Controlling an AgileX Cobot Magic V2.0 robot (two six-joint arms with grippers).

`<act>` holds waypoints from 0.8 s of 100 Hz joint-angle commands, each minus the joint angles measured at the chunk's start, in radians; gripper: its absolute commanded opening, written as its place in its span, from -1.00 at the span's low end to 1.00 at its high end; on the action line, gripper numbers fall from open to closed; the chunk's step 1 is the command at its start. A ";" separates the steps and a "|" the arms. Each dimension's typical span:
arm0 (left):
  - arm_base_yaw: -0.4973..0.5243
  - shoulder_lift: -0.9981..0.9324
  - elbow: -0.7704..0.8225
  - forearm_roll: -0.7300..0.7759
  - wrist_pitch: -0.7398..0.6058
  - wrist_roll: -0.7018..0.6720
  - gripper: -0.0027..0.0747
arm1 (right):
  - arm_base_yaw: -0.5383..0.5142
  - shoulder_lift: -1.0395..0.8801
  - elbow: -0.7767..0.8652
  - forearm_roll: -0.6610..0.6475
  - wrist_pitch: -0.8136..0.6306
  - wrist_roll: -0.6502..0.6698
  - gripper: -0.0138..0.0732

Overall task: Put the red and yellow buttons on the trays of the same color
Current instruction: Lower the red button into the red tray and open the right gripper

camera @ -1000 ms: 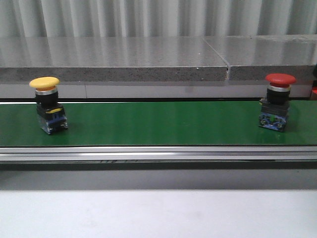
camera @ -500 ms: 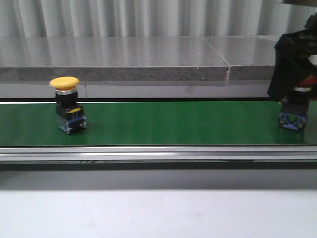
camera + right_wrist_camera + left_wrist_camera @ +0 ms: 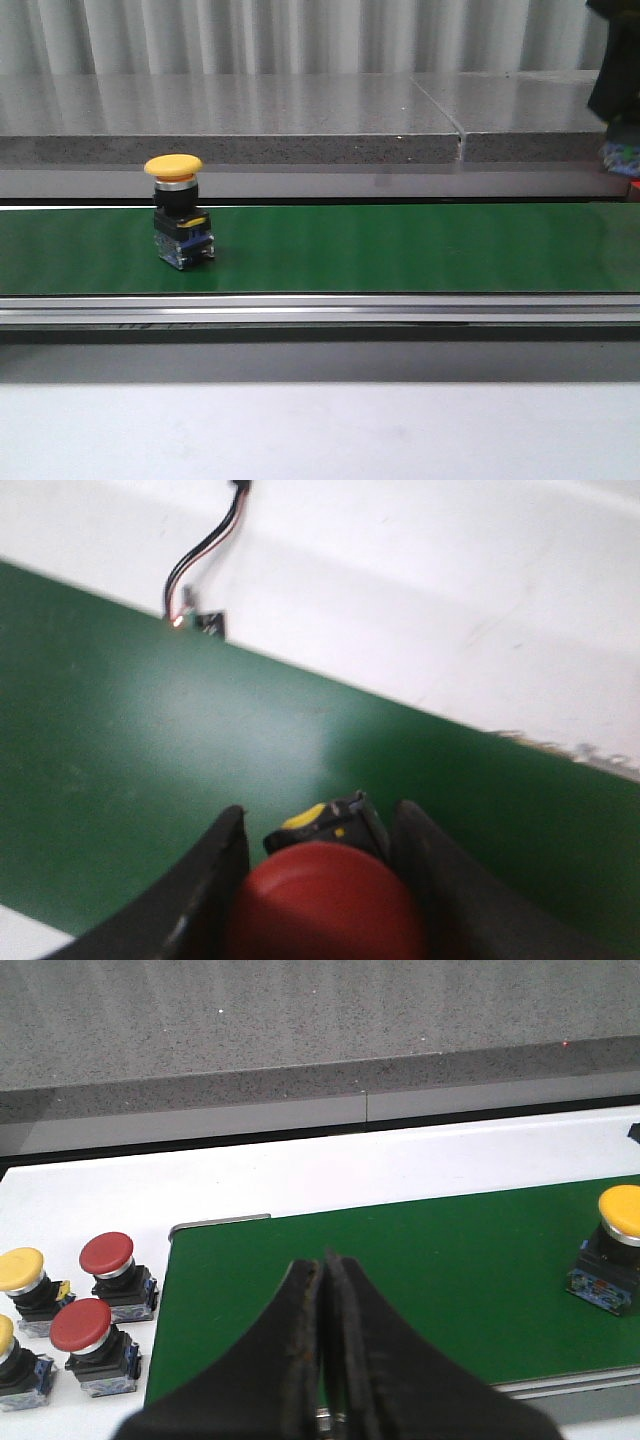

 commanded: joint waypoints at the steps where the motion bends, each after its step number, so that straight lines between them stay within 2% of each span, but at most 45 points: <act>1: -0.009 0.001 -0.023 -0.014 -0.075 0.003 -0.98 | -0.079 -0.022 -0.095 0.007 -0.010 0.004 -0.40; 16: -0.009 0.001 -0.023 -0.017 -0.075 0.003 -0.98 | -0.224 0.057 -0.212 0.007 -0.010 0.004 -0.40; 30: -0.009 0.001 -0.023 -0.019 -0.075 0.003 -0.98 | -0.304 0.160 -0.322 0.008 -0.008 0.005 -0.40; 80: -0.009 0.001 -0.023 -0.019 -0.075 0.003 -0.98 | -0.360 0.510 -0.641 0.005 0.007 0.035 -0.40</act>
